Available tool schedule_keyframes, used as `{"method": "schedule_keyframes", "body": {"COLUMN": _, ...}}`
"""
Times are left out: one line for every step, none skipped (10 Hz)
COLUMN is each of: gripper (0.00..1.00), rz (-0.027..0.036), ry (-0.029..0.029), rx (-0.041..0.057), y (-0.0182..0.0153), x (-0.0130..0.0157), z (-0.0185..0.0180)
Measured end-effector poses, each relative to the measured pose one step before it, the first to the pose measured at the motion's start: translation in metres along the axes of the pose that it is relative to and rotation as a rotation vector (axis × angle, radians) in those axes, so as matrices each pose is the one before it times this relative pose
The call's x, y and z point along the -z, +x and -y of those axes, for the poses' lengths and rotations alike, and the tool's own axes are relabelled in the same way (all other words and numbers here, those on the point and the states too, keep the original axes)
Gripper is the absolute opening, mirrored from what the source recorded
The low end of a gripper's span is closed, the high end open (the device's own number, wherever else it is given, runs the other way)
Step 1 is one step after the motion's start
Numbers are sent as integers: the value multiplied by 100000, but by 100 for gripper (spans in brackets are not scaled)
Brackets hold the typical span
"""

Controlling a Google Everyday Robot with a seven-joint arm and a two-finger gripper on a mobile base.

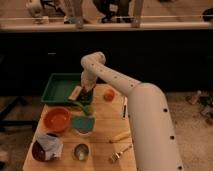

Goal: Place grapes in tray

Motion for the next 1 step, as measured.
{"method": "schedule_keyframes", "body": {"gripper": 0, "rz": 947, "ry": -1032, "rx": 308, "y": -71, "x": -537, "z": 49}}
